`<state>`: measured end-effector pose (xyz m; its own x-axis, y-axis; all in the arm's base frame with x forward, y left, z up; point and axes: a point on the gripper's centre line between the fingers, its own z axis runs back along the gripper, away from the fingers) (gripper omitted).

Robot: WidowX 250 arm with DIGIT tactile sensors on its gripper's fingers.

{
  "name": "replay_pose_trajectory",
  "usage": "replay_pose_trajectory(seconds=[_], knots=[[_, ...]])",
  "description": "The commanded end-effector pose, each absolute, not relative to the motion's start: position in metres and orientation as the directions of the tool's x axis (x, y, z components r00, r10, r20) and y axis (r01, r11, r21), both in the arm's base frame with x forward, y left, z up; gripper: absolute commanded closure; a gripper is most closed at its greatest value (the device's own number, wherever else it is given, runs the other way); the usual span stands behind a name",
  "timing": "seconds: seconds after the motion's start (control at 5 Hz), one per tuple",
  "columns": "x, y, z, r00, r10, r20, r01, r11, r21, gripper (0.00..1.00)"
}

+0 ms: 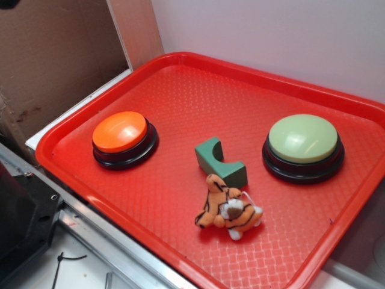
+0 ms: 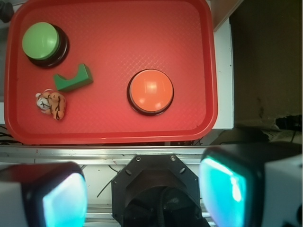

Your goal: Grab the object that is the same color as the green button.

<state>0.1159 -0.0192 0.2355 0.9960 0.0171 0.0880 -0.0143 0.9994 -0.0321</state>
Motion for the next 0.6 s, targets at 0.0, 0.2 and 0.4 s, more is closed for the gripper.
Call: replay_pose_trajectory(seconds=[0.0,0.2,0.4], knots=[[0.116,-0.019,0.235,0.996,0.017,0.088,-0.014,0.999,-0.032,0.0],[0.129,-0.03,0.229,0.975,-0.192,0.115,0.187,0.981,0.058,0.0],[0.151,-0.042,0.212,0.889,-0.431,0.153,0.417,0.901,0.117,0.0]])
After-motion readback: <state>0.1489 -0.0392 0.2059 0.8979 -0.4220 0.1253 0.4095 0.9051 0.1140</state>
